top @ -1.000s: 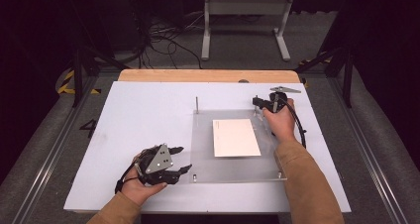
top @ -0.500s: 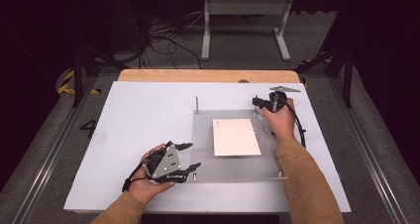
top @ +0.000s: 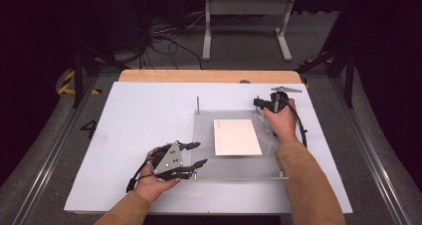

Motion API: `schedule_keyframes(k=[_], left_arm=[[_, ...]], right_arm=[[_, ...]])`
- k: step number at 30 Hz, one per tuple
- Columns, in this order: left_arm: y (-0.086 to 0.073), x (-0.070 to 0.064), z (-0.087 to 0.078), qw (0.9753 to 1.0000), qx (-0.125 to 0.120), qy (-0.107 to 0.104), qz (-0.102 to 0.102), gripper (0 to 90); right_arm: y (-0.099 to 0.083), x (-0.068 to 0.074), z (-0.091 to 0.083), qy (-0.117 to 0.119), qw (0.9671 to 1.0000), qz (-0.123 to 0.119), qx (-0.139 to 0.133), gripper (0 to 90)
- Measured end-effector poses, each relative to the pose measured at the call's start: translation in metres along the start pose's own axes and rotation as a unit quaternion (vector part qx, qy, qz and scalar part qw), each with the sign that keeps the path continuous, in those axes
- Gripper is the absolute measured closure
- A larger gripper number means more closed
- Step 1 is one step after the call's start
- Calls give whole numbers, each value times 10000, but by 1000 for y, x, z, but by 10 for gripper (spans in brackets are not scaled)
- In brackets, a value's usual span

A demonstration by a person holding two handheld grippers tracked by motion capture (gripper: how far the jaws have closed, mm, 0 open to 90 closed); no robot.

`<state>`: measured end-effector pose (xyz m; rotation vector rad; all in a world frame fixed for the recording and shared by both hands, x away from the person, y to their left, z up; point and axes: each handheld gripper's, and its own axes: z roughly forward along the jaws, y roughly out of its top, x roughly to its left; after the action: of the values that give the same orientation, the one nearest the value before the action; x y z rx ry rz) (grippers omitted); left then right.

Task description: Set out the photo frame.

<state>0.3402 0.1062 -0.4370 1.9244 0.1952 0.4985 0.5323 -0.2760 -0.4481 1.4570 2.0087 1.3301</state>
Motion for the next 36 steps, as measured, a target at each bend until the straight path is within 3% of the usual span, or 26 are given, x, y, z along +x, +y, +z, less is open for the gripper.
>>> schedule_keyframes(k=[4,9,11,18,25,29,31,36], left_arm=[[0,0,1,9998,-109,79,149,517],[0,1,0,9997,-144,89,149,544],[0,0,0,9998,-112,100,150,544],[3,3,-1,9999,-146,69,60,544],[6,6,-1,9999,-116,42,19,544],[7,8,-2,9999,-106,12,-2,544],[8,9,-3,9999,-106,4,-20,544],[9,11,-4,9999,-91,-1,-86,541]], right_arm=[[-1,-1,0,31,10000,18,-12,843],[0,0,0,16,10000,-22,32,827],[-1,-1,-1,29,9999,90,88,781],[-2,3,-12,110,9998,-151,121,618],[2,13,-42,400,9975,-567,-148,562],[-1,14,-63,548,9958,-664,-324,527],[-4,17,-79,810,9937,-595,-497,494],[-9,28,-112,1003,9868,-990,-803,468]])
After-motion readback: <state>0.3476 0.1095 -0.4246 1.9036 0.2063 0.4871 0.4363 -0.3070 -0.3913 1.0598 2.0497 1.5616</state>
